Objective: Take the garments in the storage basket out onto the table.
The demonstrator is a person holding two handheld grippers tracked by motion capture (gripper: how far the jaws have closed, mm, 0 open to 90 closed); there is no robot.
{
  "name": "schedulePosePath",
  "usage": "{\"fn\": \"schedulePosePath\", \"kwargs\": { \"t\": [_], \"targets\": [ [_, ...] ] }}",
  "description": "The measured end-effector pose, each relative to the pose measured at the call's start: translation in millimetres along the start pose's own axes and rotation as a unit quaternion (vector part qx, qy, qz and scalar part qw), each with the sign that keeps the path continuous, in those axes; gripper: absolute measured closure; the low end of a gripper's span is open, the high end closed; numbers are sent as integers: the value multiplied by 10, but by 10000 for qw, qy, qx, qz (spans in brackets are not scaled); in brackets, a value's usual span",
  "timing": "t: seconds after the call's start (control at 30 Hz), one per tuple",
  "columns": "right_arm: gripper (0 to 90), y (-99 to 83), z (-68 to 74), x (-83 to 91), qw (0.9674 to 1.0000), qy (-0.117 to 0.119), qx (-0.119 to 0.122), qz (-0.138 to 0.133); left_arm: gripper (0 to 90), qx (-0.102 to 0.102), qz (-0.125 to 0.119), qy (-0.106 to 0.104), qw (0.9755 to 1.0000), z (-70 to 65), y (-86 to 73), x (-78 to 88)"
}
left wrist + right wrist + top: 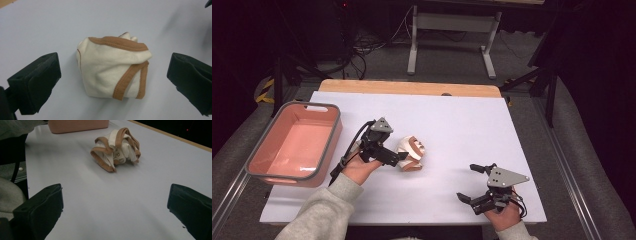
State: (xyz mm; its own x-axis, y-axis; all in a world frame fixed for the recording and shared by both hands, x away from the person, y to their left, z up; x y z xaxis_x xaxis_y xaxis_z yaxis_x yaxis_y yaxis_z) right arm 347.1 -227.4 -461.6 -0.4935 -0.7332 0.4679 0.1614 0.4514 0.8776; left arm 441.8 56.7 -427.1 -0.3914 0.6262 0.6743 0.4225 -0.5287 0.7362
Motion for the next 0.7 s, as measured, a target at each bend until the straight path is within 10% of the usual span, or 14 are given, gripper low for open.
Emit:
{"fn": "schedulePosePath", "kwargs": {
  "t": [0.7],
  "targets": [
    [10,4,-2,11,10000,12,-4,-17,1,-301,-314,-59,9990,-45,-83,428]
  ]
}}
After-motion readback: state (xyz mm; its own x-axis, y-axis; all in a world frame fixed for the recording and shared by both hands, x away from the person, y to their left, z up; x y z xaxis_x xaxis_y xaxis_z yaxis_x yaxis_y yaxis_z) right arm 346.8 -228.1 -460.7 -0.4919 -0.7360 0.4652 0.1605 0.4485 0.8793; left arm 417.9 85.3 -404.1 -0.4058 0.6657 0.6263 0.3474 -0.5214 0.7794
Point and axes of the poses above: each handheld gripper's, and its own axes: x roughly backward along the jaws, y roughly out of its top, z roughly to its left, the point moved 6 cm from there along -x, roughly forward along the jaws, and after that the axes turned 4 degrees about z, right-handed, at the moved point
